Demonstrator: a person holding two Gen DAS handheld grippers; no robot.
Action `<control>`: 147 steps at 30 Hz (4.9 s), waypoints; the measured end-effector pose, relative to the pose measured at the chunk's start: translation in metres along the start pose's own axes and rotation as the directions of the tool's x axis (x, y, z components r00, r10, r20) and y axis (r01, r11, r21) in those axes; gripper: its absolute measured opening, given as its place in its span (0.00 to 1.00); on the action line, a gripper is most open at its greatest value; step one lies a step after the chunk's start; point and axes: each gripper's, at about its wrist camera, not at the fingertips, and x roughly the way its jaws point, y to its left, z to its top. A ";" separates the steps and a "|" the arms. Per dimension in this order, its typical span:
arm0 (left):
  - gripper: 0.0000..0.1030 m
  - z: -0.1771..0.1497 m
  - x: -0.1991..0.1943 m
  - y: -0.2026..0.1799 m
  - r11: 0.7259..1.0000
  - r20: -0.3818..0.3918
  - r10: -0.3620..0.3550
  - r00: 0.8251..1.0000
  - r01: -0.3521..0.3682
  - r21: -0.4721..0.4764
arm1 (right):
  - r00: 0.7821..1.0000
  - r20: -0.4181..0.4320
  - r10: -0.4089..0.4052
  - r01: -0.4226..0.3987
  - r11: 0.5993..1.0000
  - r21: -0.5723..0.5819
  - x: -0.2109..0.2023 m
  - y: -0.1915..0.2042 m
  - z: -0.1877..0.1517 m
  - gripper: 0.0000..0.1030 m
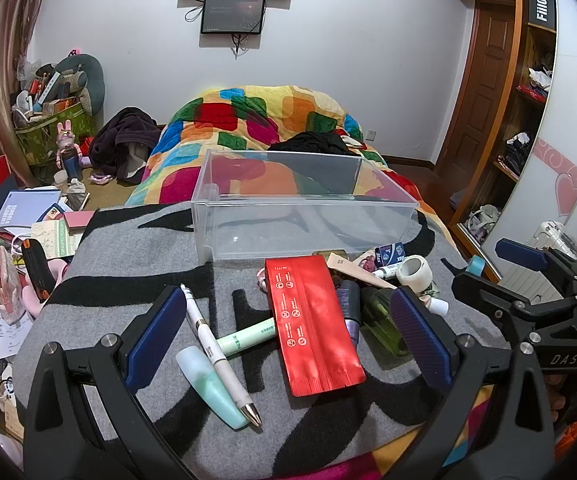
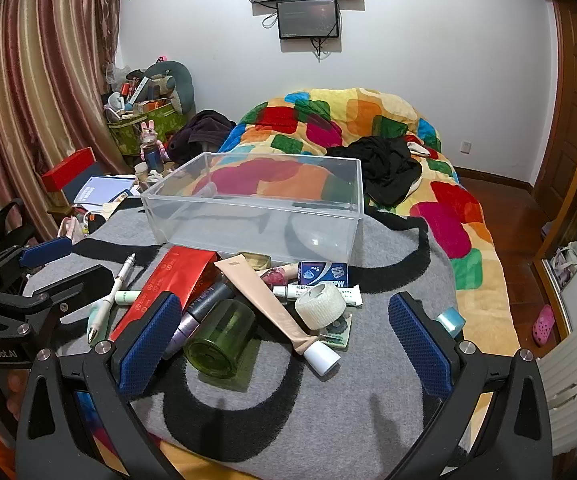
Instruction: Organize objects
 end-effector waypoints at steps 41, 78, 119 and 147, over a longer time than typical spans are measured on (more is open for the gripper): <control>0.44 -0.022 0.067 0.077 0.970 -0.268 0.085 0.960 -0.141 -0.199 | 0.975 -0.121 -0.187 0.206 0.963 0.174 0.049 -0.118 -0.020 0.63; 0.10 0.065 0.050 0.053 0.991 -0.048 -0.035 0.998 0.029 -0.128 | 0.999 0.036 -0.019 0.017 0.997 0.076 0.053 -0.058 0.071 0.37; 0.38 0.116 0.105 0.029 0.997 -0.177 -0.073 0.981 0.070 -0.025 | 0.990 -0.143 -0.008 -0.008 0.994 -0.106 0.132 -0.007 0.101 0.57; 0.88 -0.004 0.020 0.064 0.989 -0.139 0.139 0.981 -0.143 -0.024 | 0.992 -0.093 0.090 -0.086 0.995 0.051 0.032 -0.010 0.012 0.72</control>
